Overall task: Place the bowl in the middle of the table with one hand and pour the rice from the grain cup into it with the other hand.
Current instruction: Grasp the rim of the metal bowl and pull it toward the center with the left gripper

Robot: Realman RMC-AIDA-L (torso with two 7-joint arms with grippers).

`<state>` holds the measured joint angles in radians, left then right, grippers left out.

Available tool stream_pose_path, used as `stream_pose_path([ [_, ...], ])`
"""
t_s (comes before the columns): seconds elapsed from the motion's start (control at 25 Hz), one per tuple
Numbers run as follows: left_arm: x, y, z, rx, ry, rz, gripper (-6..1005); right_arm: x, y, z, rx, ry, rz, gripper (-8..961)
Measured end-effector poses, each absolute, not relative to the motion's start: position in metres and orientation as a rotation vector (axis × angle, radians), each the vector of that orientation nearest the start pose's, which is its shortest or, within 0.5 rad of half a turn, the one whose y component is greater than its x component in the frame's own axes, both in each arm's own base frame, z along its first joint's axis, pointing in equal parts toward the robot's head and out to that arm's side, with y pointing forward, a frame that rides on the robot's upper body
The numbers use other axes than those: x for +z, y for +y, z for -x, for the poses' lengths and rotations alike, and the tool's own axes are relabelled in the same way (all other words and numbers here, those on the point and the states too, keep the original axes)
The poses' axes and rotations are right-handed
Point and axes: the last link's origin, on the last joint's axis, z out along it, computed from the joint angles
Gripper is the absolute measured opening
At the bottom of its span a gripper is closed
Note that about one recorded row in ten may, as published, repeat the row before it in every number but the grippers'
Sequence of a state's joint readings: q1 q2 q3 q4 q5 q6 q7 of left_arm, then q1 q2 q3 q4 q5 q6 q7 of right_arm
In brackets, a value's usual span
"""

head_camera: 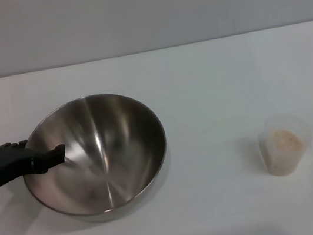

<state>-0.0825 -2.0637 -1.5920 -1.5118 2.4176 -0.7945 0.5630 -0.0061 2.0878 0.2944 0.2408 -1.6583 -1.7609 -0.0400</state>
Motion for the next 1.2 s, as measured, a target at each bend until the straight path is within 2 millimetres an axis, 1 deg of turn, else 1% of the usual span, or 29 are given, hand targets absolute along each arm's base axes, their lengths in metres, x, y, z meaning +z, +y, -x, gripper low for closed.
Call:
stream_pose_path([
  [0.16, 0.0198, 0.3297, 0.253, -0.101, -0.943, 2.117, 687, 0.017, 0.1487, -0.3691, 0.638, 0.398, 1.211, 738],
  [0.56, 0.0189, 0.3303, 0.2522, -0.083, -0.933, 2.127, 495, 0.017, 0.1487, -0.3691, 0.638, 0.398, 1.211, 738],
  [1.08, 0.0164, 0.3341, 0.2495, -0.053, -0.919, 2.157, 473, 0.0168, 0.1486, -0.369, 0.638, 0.398, 1.213, 738],
  [1.16, 0.0163, 0.3341, 0.2495, -0.052, -0.921, 2.158, 238, 0.0168, 0.1487, -0.369, 0.639, 0.398, 1.213, 738],
  [1.2, 0.0166, 0.3341, 0.2491, -0.054, -0.921, 2.157, 208, 0.0168, 0.1487, -0.369, 0.639, 0.398, 1.213, 738],
])
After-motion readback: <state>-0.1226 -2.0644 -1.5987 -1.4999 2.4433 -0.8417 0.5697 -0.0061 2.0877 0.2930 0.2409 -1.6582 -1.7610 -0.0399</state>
